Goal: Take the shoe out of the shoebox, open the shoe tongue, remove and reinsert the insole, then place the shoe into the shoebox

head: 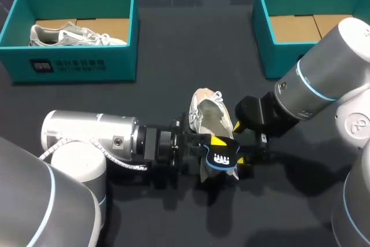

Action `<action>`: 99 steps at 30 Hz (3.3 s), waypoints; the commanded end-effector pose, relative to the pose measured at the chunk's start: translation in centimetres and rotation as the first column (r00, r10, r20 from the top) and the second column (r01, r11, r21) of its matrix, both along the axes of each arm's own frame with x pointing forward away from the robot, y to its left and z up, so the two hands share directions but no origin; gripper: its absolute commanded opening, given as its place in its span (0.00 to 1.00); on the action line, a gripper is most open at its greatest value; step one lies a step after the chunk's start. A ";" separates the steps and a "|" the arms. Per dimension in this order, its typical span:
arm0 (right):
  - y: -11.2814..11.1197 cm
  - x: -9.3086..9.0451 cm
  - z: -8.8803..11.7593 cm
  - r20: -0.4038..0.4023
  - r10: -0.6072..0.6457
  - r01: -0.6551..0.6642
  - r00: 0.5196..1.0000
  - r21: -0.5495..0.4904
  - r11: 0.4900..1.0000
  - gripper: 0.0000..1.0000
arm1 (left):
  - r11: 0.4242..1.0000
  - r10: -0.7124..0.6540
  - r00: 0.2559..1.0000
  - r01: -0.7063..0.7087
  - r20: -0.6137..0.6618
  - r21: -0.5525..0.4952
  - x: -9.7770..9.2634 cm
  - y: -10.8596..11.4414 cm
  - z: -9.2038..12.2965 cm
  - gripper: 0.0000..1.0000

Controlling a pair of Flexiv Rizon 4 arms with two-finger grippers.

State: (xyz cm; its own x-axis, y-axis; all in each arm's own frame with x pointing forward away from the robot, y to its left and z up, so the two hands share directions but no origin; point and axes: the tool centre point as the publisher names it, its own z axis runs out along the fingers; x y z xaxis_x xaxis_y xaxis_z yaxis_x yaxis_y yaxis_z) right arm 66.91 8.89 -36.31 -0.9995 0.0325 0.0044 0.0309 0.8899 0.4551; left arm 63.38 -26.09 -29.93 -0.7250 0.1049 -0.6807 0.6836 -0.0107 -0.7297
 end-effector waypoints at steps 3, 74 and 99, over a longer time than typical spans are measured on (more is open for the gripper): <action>0.0 -0.2 0.0 0.003 -0.001 0.001 1.000 -0.002 1.000 1.00 | 1.000 -0.001 1.000 0.001 0.012 0.005 0.4 -0.2 -0.6 0.00; 0.0 -0.2 0.0 0.003 -0.001 0.001 1.000 -0.002 1.000 1.00 | 0.990 0.139 0.990 -0.139 0.023 0.000 2.1 -0.3 -0.9 0.30; 0.0 -0.2 0.0 0.003 -0.001 0.001 1.000 -0.002 1.000 1.00 | 0.987 0.153 0.983 -0.156 0.103 0.028 3.4 -0.6 -2.7 0.00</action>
